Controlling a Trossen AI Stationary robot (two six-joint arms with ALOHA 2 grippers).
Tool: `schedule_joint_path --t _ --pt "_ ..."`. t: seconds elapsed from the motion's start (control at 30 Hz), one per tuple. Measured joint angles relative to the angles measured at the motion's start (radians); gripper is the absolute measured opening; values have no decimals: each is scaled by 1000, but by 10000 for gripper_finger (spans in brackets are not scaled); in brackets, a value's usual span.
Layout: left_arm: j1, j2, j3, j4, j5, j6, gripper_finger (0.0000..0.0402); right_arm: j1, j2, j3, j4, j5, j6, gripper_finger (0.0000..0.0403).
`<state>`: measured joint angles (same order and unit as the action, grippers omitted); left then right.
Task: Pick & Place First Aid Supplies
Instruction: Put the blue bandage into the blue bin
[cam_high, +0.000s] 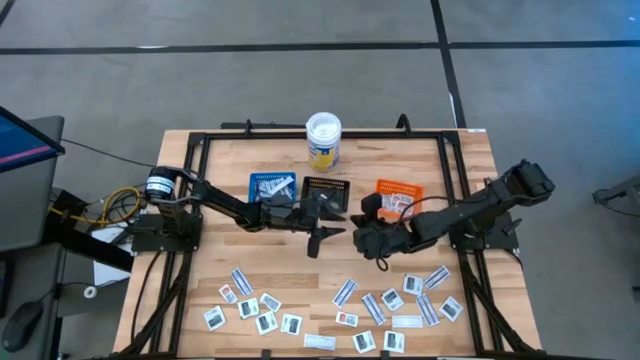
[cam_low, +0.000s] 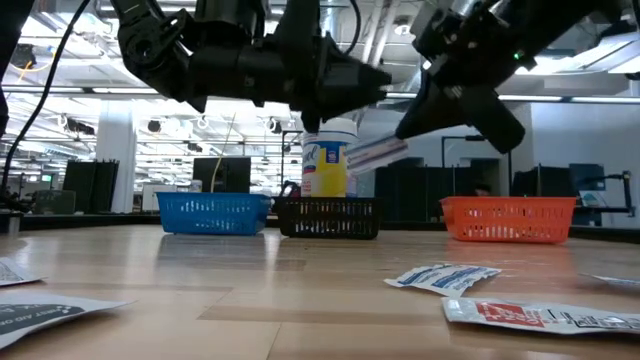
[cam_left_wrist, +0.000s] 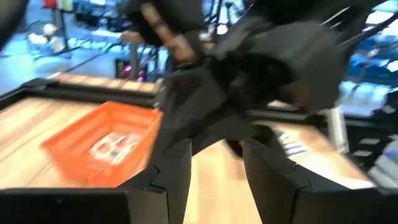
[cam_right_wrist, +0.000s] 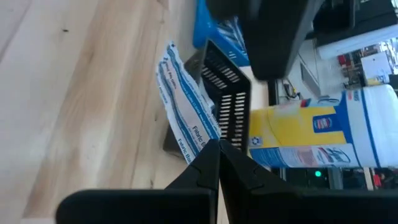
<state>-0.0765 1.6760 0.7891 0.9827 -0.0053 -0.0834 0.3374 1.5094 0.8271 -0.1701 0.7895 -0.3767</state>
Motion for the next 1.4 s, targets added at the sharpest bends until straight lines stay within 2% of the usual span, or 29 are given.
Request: schedule_joint_path --t 0.2,0.73,0.9,1.17,1.4 --pt "30 0 0 -119 -50 4 145 3 -23 0 -12 -1 12 0" --pt "34 0 0 -130 -54 9 131 -12 -31 0 104 -6 38 0" --pt "38 0 0 -130 -56 50 97 -10 -31 0 104 -6 38 0" --pt "38 0 0 -131 -55 50 13 -9 -31 0 104 -6 38 0" --pt "38 0 1 -137 -55 50 9 0 -32 0 97 -6 70 5"
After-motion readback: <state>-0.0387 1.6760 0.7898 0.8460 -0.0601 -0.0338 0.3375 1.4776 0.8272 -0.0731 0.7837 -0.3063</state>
